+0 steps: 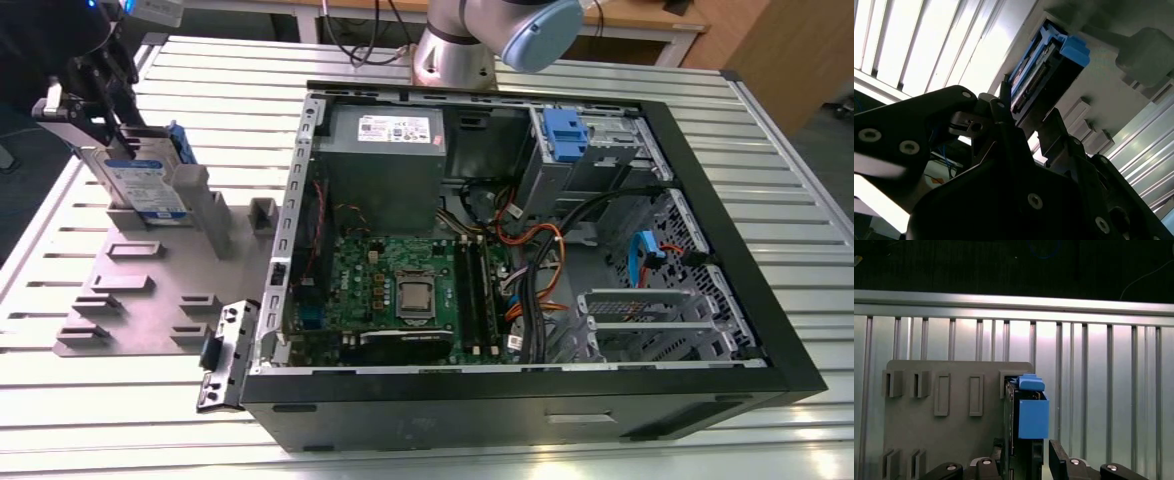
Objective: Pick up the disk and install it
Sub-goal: 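Pick up the disk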
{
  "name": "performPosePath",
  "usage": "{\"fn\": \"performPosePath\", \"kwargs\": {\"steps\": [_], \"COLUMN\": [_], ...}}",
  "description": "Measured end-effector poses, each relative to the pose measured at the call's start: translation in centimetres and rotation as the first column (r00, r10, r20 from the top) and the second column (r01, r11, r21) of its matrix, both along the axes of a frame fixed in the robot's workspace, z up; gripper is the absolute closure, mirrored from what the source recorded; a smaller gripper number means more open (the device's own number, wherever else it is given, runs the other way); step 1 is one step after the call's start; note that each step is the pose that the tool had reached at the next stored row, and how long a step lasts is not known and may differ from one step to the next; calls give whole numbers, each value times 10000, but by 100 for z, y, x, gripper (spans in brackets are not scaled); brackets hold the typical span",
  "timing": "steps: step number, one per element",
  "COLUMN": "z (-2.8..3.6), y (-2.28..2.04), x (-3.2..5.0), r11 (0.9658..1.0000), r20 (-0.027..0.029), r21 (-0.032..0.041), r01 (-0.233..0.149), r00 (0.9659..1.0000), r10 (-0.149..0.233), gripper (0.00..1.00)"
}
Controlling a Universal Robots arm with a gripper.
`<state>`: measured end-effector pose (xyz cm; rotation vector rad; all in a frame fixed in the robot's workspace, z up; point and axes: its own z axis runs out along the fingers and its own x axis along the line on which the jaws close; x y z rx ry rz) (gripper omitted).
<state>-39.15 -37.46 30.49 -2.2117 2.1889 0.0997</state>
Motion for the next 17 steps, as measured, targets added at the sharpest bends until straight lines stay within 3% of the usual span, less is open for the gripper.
{"fn": "performPosePath", "kwargs": {"steps": [3,4,17], "z": [-1,-1,-6], "y": [0,0,0], "x": [0,0,0], "r11": [10000,10000,10000], "r20": [0,0,0], "r21": [0,0,-1], "r01": [0,0,0], "r00": [10000,10000,10000], "r10": [0,0,0], "gripper": [53,60,65]}}
